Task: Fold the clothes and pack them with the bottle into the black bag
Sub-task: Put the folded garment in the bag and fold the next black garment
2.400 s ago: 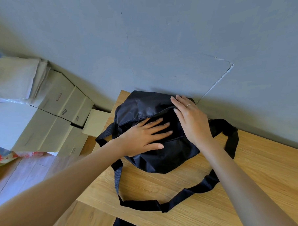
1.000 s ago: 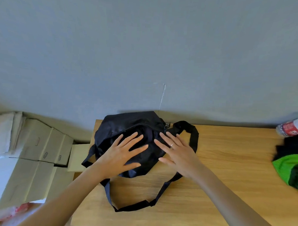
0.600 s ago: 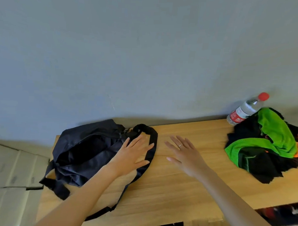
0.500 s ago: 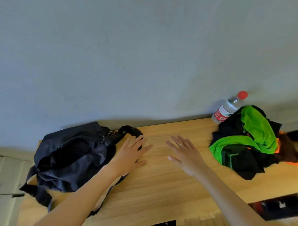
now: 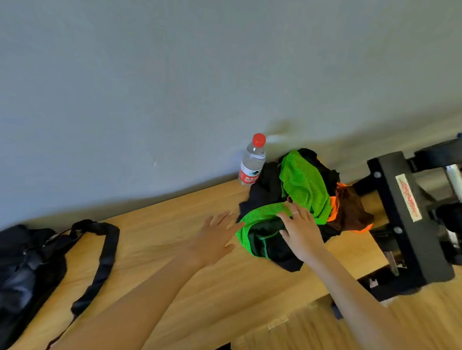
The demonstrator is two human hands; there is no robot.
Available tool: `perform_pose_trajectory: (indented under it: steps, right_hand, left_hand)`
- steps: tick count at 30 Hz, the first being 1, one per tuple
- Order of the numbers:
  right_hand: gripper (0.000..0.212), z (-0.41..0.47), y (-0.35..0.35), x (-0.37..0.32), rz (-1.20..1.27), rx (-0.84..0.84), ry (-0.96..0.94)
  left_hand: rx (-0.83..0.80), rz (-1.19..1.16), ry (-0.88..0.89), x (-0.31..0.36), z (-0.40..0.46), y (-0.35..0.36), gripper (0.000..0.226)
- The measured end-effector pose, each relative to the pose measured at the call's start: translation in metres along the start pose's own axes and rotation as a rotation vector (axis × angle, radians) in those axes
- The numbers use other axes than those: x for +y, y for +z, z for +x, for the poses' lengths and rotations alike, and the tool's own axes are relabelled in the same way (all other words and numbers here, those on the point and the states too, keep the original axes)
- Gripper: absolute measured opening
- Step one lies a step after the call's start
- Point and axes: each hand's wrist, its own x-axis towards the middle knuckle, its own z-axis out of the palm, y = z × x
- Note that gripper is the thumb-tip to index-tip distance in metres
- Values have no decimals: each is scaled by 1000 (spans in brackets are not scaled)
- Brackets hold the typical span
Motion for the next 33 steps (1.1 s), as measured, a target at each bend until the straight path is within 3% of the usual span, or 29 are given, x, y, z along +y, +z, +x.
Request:
perform_pose_trajectory:
  steps: [9,15,18,22,26,30,33]
  right_hand:
    - [50,25,1,77,104,89,183]
    - [76,35,10,99,179,38,214]
    - [55,38,15,100,167,10,241]
    - [37,36,21,94,189,132,248]
    - [42,29,27,92,249,261,265]
    - [46,9,34,82,405,463,464]
    - [43,-12,56,62,404,417,365]
  left_hand:
    - [15,6,29,50,95,-9,69]
    - [101,-31,-70,63,122,-12,80]
    - [89,-24,-68,62,127,-14,74]
    - [102,-54,-21,59,130,-11,48]
    - [121,10,15,56,130,-5,36]
    - [188,-30,-43,53,127,-2,27]
    - [228,-39,-37,56,125,-1,31]
